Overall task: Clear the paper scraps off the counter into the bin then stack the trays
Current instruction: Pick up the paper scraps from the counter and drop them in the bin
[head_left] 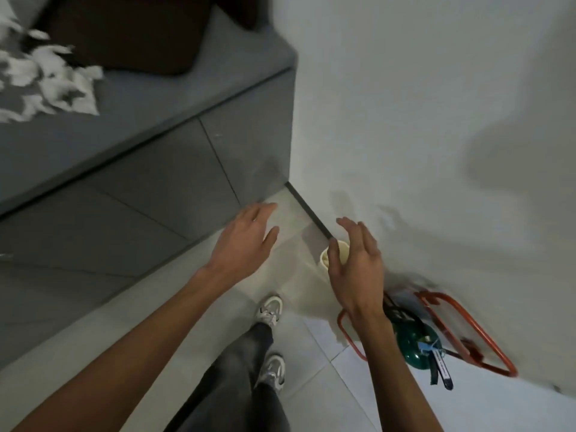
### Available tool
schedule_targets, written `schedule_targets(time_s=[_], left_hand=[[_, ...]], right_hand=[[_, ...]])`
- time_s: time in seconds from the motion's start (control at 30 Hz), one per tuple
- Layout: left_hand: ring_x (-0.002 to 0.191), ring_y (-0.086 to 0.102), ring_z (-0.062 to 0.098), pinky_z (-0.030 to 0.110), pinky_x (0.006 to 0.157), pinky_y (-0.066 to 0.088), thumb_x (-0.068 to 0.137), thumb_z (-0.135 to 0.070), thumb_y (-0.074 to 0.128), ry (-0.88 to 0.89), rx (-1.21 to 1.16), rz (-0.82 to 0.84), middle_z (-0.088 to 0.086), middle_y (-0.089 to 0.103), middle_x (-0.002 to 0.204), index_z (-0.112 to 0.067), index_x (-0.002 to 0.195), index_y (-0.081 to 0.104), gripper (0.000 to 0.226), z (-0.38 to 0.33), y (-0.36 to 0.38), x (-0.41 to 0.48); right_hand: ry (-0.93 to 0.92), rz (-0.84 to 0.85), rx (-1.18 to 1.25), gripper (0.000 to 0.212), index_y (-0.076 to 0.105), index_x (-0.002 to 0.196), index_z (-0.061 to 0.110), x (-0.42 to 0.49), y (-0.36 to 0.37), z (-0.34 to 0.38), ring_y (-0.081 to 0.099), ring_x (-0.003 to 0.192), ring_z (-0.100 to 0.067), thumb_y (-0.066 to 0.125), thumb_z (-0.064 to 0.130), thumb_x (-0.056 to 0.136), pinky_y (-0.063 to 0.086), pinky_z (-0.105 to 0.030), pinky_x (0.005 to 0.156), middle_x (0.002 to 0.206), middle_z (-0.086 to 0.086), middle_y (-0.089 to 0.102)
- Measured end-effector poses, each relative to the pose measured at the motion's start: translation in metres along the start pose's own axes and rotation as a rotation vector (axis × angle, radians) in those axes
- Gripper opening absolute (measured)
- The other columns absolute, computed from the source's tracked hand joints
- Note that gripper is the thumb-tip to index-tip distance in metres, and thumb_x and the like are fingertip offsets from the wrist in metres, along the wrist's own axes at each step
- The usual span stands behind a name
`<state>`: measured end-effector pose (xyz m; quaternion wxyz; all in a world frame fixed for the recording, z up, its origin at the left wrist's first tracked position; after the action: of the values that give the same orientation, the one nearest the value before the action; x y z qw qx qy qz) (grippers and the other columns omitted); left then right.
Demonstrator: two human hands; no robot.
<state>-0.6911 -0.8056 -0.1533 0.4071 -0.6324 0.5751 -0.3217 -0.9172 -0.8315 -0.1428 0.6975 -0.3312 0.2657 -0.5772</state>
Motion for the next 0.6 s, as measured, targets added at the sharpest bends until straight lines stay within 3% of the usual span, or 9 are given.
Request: schedule_targets(time_s=[0.07,0.23,0.3,0.43,0.6], left_hand=[[0.13,0.051,0.027,0.043,0.107,0.045,0.105,-0.034,0.052,-0.053,-0.035,-0.078,0.005,0.055,0.145,-0.02,0.149,0.045,0.048,0.01,-0.057,-0.043],[0.134,0.048,0.024,0.038,0.11,0.042,0.104,-0.041,0.052,-0.218,-0.093,-0.265,0.003,0.055,0.145,-0.024,0.148,0.045,0.047,0.049,-0.176,-0.156],[0.135,0.048,0.022,0.036,0.11,0.041,0.104,-0.043,0.052,-0.286,-0.106,-0.337,0.001,0.055,0.145,-0.025,0.148,0.046,0.047,0.069,-0.213,-0.199],[0.134,0.049,0.022,0.037,0.11,0.041,0.105,-0.043,0.051,-0.444,-0.137,-0.449,0.001,0.056,0.144,-0.028,0.147,0.047,0.045,0.127,-0.272,-0.285],[0.126,0.059,0.024,0.039,0.105,0.047,0.102,-0.042,0.052,-0.579,-0.169,-0.59,0.0,0.064,0.135,-0.025,0.139,0.054,0.041,0.217,-0.318,-0.383]], right_hand=[[-0.052,0.001,0.033,0.038,0.055,0.143,0.024,-0.02,-0.022,0.054,0.045,0.146,-0.028,0.056,0.031,0.106,0.045,-0.049,0.116,0.148,-0.002,0.058],[-0.249,0.055,0.049,0.034,0.054,0.14,0.027,-0.067,-0.041,0.175,0.055,0.135,-0.029,0.053,0.034,0.107,0.049,-0.052,0.108,0.139,0.0,0.062],[-0.324,0.05,0.064,0.033,0.057,0.137,0.024,-0.08,-0.039,0.217,0.059,0.129,-0.027,0.054,0.034,0.106,0.05,-0.048,0.106,0.135,0.0,0.065],[-0.426,0.076,0.103,0.034,0.061,0.136,0.024,-0.111,-0.02,0.306,0.06,0.126,-0.018,0.062,0.03,0.103,0.044,-0.026,0.104,0.134,0.004,0.067],[-0.512,0.188,0.175,0.034,0.061,0.137,0.029,-0.147,0.034,0.407,0.057,0.128,-0.011,0.064,0.03,0.103,0.039,-0.022,0.103,0.138,0.009,0.065]])
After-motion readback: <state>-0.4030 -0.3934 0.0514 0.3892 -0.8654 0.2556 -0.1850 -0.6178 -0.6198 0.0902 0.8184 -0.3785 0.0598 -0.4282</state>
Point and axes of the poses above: each hand's wrist, its own x-axis towards the middle knuckle, its own y-axis out of the palm, z = x × y, the point moved 8 cm from there along x, towards the middle knuckle
